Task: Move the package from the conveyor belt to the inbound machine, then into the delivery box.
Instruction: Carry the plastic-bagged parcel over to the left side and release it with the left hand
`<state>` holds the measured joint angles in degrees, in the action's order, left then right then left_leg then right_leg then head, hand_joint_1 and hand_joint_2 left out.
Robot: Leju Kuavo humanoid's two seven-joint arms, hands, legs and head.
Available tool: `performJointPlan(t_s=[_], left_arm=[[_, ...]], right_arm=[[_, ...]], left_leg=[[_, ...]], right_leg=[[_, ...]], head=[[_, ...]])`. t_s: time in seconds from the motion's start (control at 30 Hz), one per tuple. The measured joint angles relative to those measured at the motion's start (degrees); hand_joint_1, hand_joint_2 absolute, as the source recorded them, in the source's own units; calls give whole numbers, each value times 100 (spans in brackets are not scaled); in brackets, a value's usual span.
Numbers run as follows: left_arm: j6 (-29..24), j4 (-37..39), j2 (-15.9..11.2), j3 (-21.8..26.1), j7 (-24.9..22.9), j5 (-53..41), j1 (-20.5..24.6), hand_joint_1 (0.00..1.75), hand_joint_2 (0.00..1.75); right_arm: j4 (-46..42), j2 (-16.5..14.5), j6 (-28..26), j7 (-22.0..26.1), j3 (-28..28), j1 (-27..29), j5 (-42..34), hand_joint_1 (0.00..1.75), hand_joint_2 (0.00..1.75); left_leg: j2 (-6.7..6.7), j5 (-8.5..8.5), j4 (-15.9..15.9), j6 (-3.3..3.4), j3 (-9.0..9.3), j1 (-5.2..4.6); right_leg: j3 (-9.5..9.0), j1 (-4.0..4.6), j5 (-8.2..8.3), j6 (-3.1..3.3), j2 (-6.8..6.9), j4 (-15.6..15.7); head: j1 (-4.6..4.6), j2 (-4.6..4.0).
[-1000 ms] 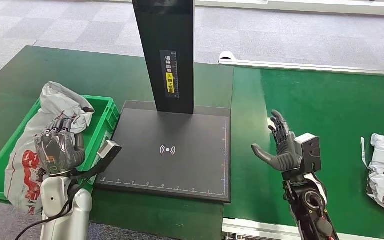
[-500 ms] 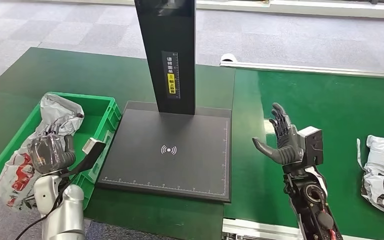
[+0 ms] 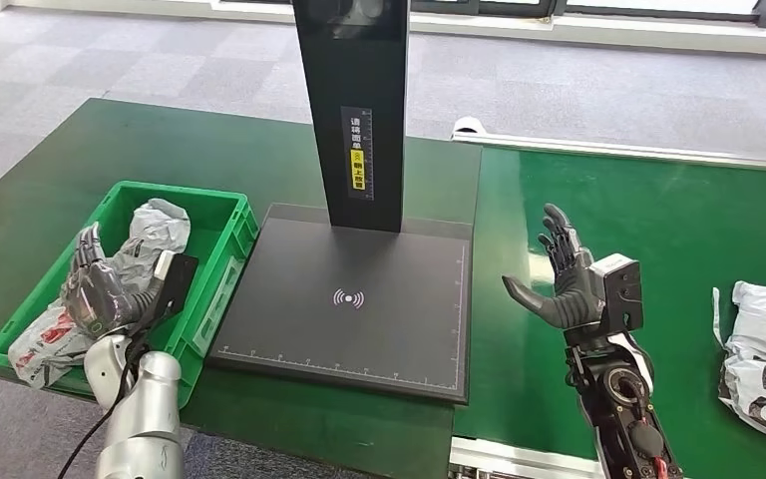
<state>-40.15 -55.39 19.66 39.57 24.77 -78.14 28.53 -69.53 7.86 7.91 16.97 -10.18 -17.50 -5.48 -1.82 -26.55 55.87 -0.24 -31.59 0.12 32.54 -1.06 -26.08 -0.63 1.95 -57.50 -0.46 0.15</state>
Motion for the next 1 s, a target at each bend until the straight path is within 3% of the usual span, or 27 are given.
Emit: performJointPlan(t_s=[0.3, 0.47, 0.8, 1.0], left_arm=[[-2, -47, 34, 247, 882, 768, 90, 0, 0], [-2, -211, 49, 199, 1489, 2182, 78, 0, 0], [-2, -2280, 92, -1483, 1544, 4537, -580, 0, 0], [4, -2910, 58, -2720, 1547, 5532, -750, 0, 0]], right_arm=[[115, -104, 0, 77, -5, -93, 59, 0, 175], [125, -129, 1, 102, -5, -90, 69, 0, 175], [224, -113, 107, 204, -7, -94, -48, 0, 175], [322, -86, 108, 272, -8, -164, -150, 0, 175]], left_leg=[[0, -12, 0, 4, 30, -1], [12, -5, 1, -11, 38, 5], [96, 1, 12, -21, -59, 8], [99, 0, 12, -20, -96, 8]], right_leg=[[-34, 0, -7, 4, 0, -1], [-33, 9, -10, 10, -12, -2], [51, 12, 17, 13, -89, -4], [88, 13, 17, 13, -95, -3]], head=[[2, -1], [4, 0], [4, -1], [3, -1]])
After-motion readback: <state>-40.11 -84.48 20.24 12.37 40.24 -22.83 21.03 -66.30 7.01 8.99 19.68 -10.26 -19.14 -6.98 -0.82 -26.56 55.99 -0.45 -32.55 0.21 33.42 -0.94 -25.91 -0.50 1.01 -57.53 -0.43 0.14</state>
